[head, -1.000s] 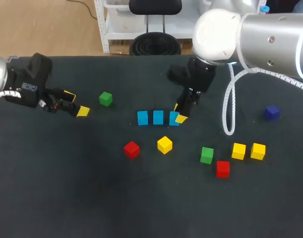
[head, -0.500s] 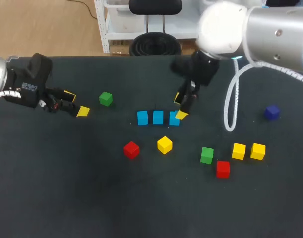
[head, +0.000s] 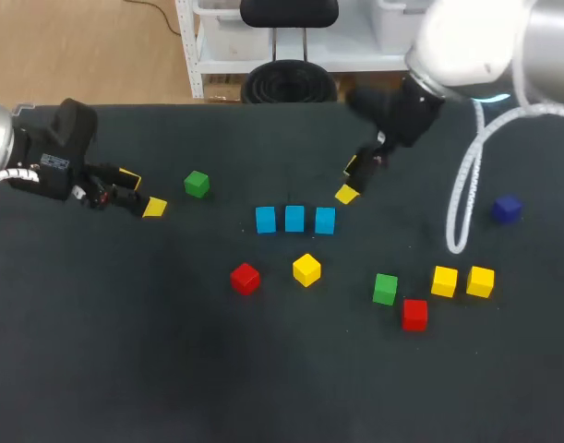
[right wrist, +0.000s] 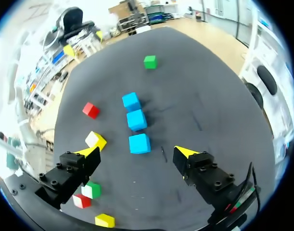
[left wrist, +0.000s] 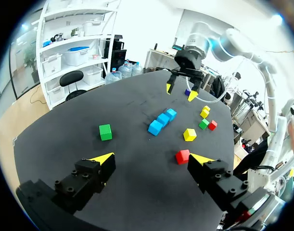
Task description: Place the blue cubes, place green cubes on the blue cubes, place the yellow cubes on the green cubes, then place the red cubes on the yellow cubes, and place purple cube on the red cubes.
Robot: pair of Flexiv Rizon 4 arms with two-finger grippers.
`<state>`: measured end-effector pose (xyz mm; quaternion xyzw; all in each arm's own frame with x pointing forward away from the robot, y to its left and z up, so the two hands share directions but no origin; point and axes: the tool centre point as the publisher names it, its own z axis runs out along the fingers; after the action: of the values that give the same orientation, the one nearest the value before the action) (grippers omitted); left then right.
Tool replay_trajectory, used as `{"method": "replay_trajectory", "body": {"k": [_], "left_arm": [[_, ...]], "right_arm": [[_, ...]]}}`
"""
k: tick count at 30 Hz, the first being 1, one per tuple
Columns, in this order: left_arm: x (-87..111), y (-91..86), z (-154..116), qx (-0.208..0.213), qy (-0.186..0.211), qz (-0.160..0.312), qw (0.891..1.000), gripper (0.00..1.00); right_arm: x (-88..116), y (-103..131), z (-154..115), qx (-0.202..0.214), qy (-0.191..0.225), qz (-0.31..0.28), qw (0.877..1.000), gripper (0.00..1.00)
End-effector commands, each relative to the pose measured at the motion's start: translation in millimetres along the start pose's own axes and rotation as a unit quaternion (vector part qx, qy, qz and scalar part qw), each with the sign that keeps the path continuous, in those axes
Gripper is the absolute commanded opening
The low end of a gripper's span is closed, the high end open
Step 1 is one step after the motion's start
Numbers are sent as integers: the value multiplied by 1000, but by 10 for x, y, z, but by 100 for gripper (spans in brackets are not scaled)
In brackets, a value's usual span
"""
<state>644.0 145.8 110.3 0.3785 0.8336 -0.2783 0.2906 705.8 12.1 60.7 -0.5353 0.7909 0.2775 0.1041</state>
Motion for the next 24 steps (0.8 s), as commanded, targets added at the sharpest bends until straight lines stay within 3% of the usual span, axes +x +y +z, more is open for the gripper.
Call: {"method": "replay_trajectory", "body": {"k": [1,13,16,24], "left_arm": [[14,1,0,0,-3,1,1000,100],[14,1,0,0,-3,1,1000,100],[14,1,0,0,-3,1,1000,100],[14,1,0,0,-3,1,1000,100]], "right_arm": [[148,199,-125,71,-37,14,997,100],[306,338,-460,150,-84,64,983,100],[384,387,-502,178,-79,40,980,100],[576,406,-602,180,-57,-11,982,100]]}}
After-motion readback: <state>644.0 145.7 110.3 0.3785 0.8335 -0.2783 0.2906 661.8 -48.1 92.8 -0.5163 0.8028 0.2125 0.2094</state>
